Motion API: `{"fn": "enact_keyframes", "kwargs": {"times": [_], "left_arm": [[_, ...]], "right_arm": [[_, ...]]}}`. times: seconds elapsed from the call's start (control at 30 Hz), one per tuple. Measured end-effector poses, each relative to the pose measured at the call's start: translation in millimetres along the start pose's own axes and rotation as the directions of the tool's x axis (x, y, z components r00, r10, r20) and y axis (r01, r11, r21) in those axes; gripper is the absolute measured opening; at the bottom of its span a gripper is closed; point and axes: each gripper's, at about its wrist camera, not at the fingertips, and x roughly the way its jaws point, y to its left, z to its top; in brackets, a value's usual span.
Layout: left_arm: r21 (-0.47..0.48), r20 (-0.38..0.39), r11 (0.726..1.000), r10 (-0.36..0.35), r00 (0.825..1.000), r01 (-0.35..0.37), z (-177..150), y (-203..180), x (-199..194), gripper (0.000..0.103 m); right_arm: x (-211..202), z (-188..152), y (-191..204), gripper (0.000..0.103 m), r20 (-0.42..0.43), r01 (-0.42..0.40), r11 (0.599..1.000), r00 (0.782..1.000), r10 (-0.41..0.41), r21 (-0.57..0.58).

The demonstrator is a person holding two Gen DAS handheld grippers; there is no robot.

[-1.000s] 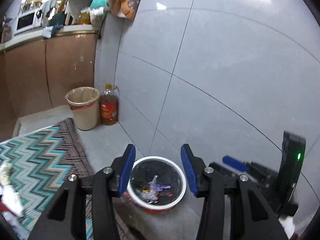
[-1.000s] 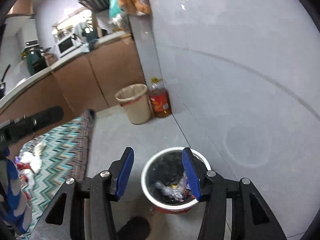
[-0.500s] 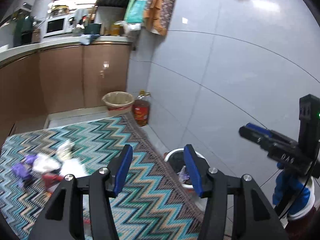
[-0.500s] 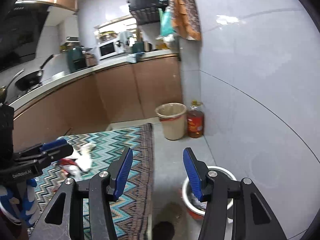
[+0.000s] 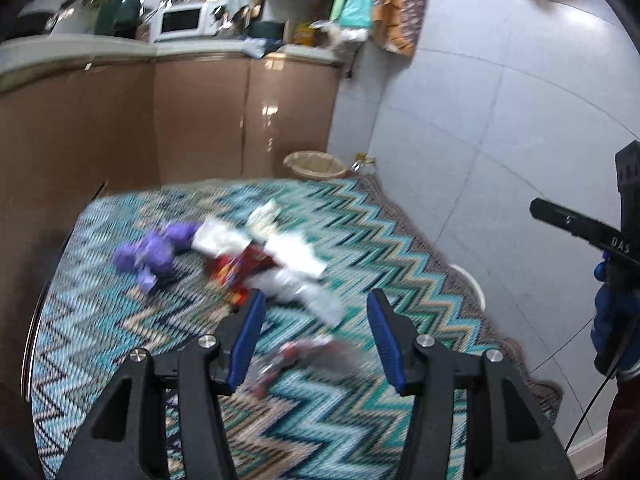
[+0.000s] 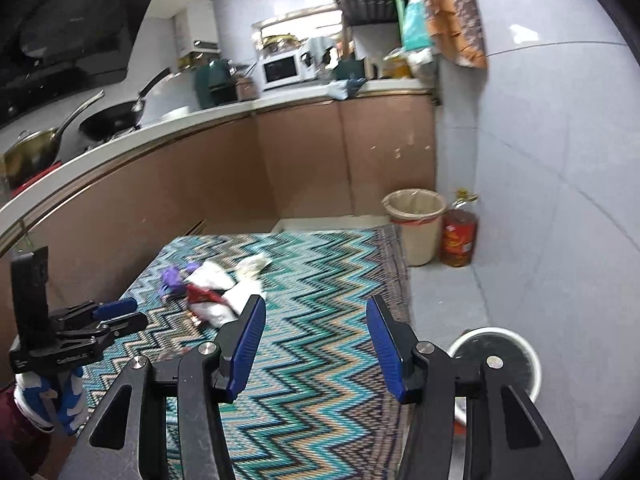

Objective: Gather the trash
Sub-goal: 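Move both open tools back over the remaining trash on the rug, then grasp a clear bottle-shaped wrapper with the left tool while the right tool grasps a clear bag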

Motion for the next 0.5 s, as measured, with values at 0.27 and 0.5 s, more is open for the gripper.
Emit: {"fn": "enact_keyframes", "kwargs": {"times": [0.27,0.5], "left_arm": [[0.065,-0.116,0.998,-0.003,0.993,0.010,-32.5,16.3,36.8,0.051],[0.064,-0.172,0.997,-0.041,0.984,0.053,-42.4,28.1,66.5,0.040]], "right_arm": [[55.5,-11.2,27.8,0.050,-0.101,-0.096,0.995,0.991,0.093,-0.028],[108.1,-20.1,39.8,0.050,-0.198,-0.151,0.988,0.970,0.141,-0.035]]}}
